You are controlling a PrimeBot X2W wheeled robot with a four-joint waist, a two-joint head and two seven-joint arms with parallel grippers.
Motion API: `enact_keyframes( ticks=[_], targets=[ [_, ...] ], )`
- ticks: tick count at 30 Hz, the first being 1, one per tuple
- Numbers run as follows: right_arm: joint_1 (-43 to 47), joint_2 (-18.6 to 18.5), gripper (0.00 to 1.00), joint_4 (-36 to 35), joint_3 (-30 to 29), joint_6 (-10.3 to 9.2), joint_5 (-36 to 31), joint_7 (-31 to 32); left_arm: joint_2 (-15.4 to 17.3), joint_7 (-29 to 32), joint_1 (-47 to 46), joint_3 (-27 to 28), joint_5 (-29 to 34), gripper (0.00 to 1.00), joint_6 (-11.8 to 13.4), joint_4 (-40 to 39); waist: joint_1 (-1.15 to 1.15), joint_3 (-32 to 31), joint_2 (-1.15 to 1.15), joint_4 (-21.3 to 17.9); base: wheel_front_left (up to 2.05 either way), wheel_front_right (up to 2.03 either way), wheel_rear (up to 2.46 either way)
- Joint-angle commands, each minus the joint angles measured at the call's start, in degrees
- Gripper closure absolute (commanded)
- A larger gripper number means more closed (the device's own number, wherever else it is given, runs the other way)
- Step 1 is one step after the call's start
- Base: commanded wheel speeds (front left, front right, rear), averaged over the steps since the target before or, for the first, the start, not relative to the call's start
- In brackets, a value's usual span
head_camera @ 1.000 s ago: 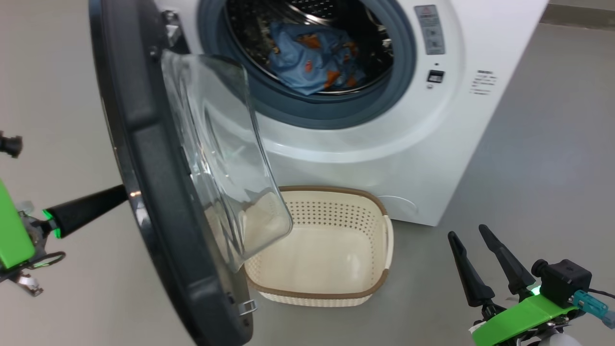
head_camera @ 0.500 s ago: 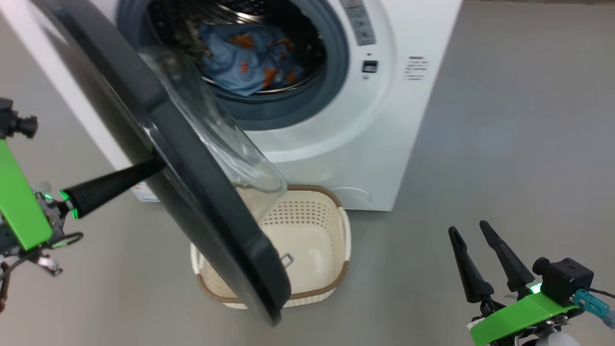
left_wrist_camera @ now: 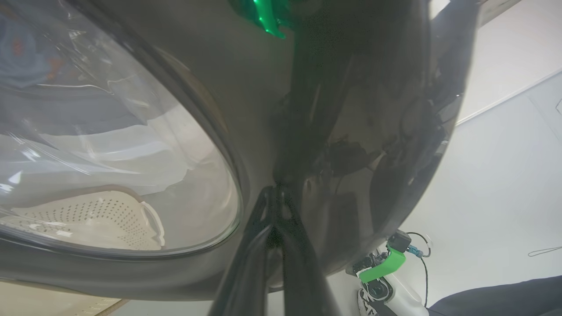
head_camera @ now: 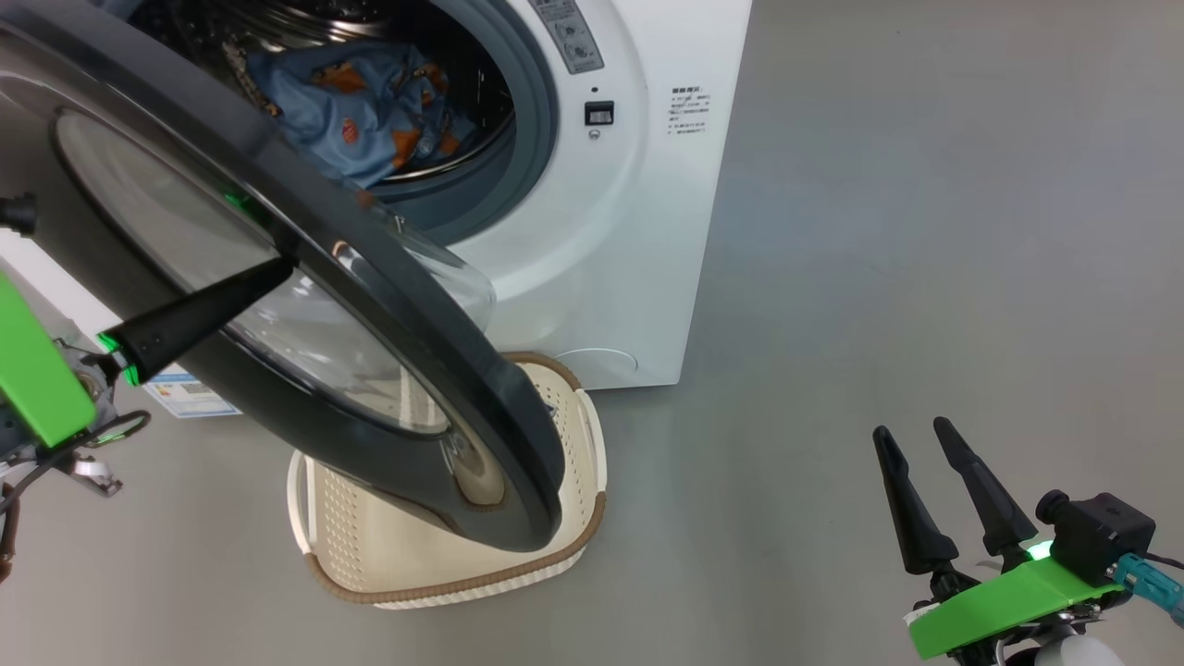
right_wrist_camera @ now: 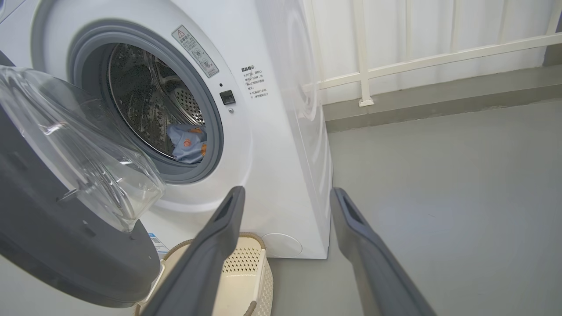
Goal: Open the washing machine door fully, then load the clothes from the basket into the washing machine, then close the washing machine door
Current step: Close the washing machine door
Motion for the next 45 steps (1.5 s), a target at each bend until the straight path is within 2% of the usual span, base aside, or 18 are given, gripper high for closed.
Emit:
enact_keyframes(
  ticks=[1,10,11,17,18,19,20,21,22,33,43,45],
  targets=[
    [-0.49,-0.19,0.00,-1.53,1.07,0.09,-0.94,-0.27,2.51,-0.99,-2.50,2.51,0.43,1.00,-0.42,-1.22,0.00,-0.03,0.00,0.24,0.00,0.00,0.00],
    [-0.50,-0.21,0.00,-1.41,1.09,0.09,-1.05,-0.27,3.78,-2.95,0.91,3.05,-0.33,1.00,-0.42,-3.37,0.00,-1.03,0.00,3.53,0.00,0.00,0.00],
    [-0.47,-0.23,0.00,-1.39,1.08,0.09,-1.02,-0.27,3.98,-3.25,1.42,3.35,-0.46,0.96,-0.42,-3.49,0.00,-1.12,0.00,3.87,0.00,0.00,0.00],
    [-0.40,-0.32,0.00,-1.28,1.16,0.09,-0.91,-0.27,5.04,-5.65,5.35,4.79,-0.22,0.67,-0.42,-4.09,0.00,-1.51,0.00,5.38,0.00,0.00,0.00],
    [-0.39,-0.34,0.00,-1.28,1.12,0.09,-0.90,-0.27,5.17,-6.11,6.10,4.91,-0.07,0.56,-0.42,-4.14,0.00,-1.52,0.00,5.55,0.00,0.00,0.00],
    [-0.38,-0.35,0.00,-1.27,1.12,0.09,-0.88,-0.27,5.19,-6.62,6.90,5.03,-0.03,0.40,-0.42,-4.17,0.00,-1.57,0.00,5.67,0.00,0.00,0.00],
    [-0.37,-0.38,0.00,-1.25,1.15,0.09,-0.86,-0.27,5.21,-7.09,7.75,5.11,-0.01,0.15,-0.42,-4.20,0.00,-1.65,0.00,5.74,0.00,0.00,0.00],
    [-0.36,-0.42,0.00,-1.22,1.18,0.09,-0.83,-0.27,5.28,-7.57,8.65,5.15,0.12,0.03,-0.42,-4.30,0.00,-1.70,0.00,5.77,0.00,0.00,0.00],
    [-0.35,-0.47,0.00,-1.22,1.22,0.09,-0.79,-0.27,5.29,-8.16,9.61,5.20,0.23,0.00,-0.42,-4.36,0.00,-1.75,0.00,5.79,0.00,0.00,0.00],
    [0.22,-0.86,0.00,-1.43,0.84,0.09,-0.68,-0.27,4.45,-17.51,18.14,4.81,2.80,0.00,-0.42,-1.95,0.00,-1.97,0.00,5.36,0.00,0.00,0.00],
    [0.74,-1.54,0.00,-1.36,0.70,0.09,-0.57,-0.27,3.62,-30.91,22.81,0.90,5.58,0.00,-0.42,2.41,0.00,-2.58,0.00,4.41,0.00,0.00,0.00],
    [0.98,-1.79,0.00,-1.35,0.65,0.09,-0.55,-0.27,3.48,-35.82,24.10,-0.51,6.07,0.00,-0.42,3.04,0.00,-2.72,0.00,3.78,0.00,0.00,0.00]
  ],
)
